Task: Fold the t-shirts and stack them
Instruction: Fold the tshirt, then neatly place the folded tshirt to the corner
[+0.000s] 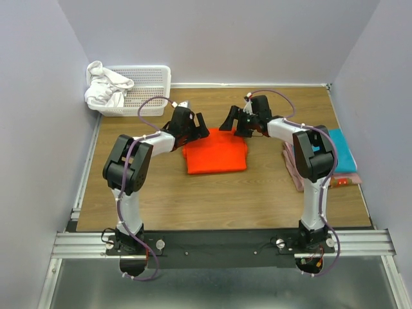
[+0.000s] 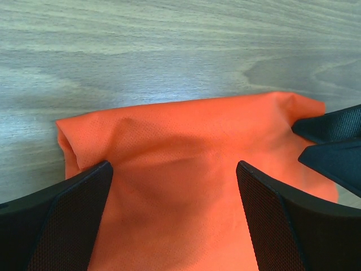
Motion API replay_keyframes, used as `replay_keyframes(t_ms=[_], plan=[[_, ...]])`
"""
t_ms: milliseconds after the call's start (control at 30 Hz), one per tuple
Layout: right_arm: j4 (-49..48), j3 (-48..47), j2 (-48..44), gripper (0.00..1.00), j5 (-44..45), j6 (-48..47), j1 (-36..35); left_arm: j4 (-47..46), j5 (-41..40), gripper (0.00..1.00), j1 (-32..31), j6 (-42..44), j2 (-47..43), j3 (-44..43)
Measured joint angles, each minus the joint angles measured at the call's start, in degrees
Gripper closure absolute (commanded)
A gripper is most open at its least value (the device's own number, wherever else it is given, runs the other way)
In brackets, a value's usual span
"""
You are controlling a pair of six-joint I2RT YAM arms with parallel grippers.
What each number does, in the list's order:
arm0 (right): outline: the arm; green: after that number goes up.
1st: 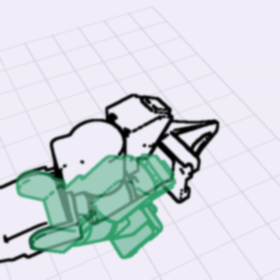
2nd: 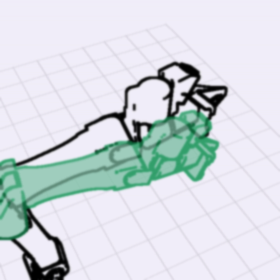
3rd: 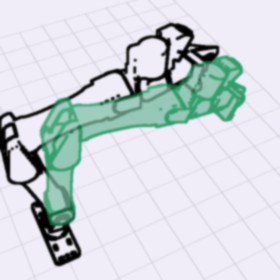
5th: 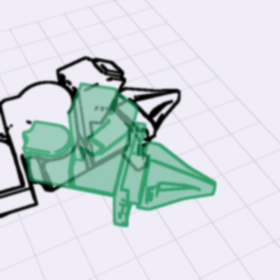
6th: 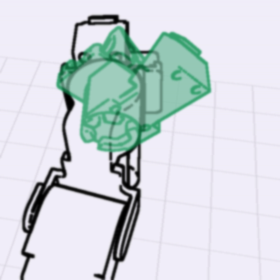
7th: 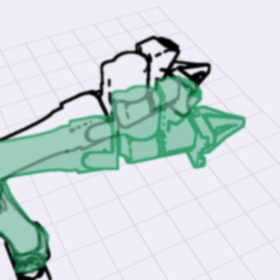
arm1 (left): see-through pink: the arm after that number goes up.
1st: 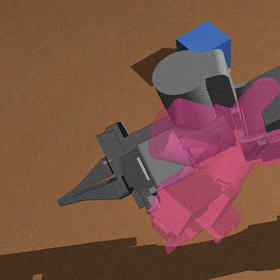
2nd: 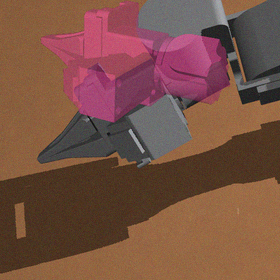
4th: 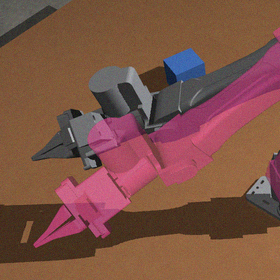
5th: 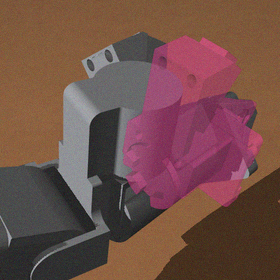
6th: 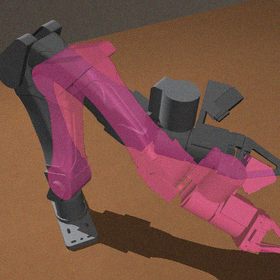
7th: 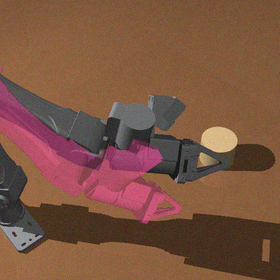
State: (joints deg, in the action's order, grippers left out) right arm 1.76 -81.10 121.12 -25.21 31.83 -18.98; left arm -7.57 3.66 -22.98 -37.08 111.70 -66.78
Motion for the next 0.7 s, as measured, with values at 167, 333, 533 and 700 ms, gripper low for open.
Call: replay_keyframes(t_ms=[167, 333, 533, 700], plan=[[0.81, 0.17, -1.44, 0.00, 0.17, -0.57, 0.09, 2.27, -1.33, 0.02, 0.04, 0.20, -1.86, 0.11], [2.12, 5.68, -13.20, 0.00, 4.55, -0.68, 0.09, 6.69, -5.60, 0.02, 0.04, 0.74, -13.44, 0.76], [1.40, 16.68, -30.34, 0.00, 13.38, 1.11, 1.03, 6.43, -12.07, 0.02, 0.04, 0.13, -38.49, 8.72], [3.06, 21.18, -27.17, 0.00, 13.27, 1.14, 1.46, 8.37, -16.76, 0.02, 0.04, -3.43, -53.75, 20.39]])
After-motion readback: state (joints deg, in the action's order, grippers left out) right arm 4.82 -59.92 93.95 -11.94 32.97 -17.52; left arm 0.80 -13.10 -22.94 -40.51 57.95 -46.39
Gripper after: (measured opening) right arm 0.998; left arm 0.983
